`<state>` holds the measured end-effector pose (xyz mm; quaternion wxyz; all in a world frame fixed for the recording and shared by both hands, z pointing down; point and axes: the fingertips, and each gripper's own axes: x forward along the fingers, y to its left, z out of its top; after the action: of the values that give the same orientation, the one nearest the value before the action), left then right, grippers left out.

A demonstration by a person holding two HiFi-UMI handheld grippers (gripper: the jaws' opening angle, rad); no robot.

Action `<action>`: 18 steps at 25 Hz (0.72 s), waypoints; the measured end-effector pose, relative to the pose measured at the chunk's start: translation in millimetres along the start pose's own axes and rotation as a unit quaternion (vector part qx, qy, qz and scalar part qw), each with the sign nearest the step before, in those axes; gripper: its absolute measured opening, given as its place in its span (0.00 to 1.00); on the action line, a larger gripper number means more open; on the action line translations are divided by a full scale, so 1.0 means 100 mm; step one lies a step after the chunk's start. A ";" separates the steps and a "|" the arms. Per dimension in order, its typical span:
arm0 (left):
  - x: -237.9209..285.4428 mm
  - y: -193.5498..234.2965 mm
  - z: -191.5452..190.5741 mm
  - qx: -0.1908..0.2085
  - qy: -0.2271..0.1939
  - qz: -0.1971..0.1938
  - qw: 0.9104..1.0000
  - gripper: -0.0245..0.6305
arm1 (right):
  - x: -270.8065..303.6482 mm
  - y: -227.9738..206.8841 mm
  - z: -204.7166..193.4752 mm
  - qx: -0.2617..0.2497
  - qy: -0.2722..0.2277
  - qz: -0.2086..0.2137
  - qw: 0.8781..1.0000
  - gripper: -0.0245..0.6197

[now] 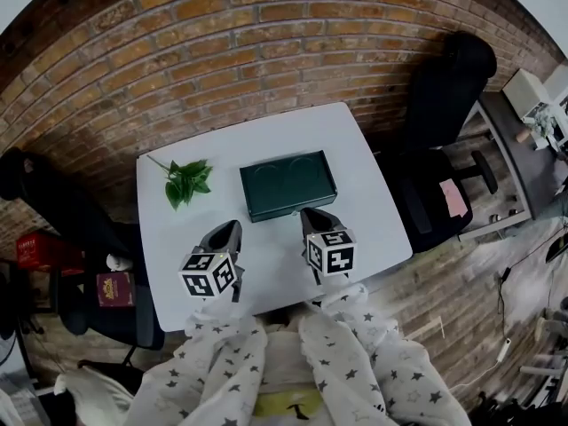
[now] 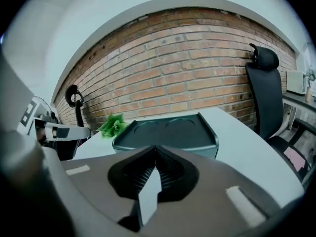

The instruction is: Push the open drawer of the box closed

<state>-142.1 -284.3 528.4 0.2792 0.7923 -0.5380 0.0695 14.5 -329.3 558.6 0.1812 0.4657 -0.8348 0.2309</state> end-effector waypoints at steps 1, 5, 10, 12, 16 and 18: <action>-0.02 -0.03 0.05 0.009 -0.006 -0.003 1.000 0.04 | -0.03 0.00 0.05 -0.006 -0.007 0.002 1.000 0.05; -0.11 -0.12 0.22 0.029 -0.033 -0.012 0.999 0.04 | -0.17 0.04 0.22 -0.018 -0.035 0.015 0.999 0.05; -0.24 -0.20 0.44 0.056 -0.065 -0.016 0.996 0.04 | -0.33 0.11 0.42 -0.020 -0.070 0.046 0.996 0.05; -0.30 -0.22 0.51 0.066 -0.078 -0.016 0.995 0.04 | -0.40 0.17 0.50 -0.022 -0.088 0.061 0.994 0.05; -0.39 -0.26 0.65 0.082 -0.100 -0.014 0.992 0.04 | -0.55 0.24 0.68 -0.017 -0.127 0.089 0.988 0.05; -0.43 -0.28 0.71 0.084 -0.112 -0.012 0.990 0.04 | -0.63 0.26 0.78 -0.015 -0.146 0.097 0.984 0.05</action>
<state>-148.4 -278.2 441.2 0.1502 0.8221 -0.5487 0.0224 17.2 -317.1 455.7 0.0412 0.4087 -0.8969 0.1639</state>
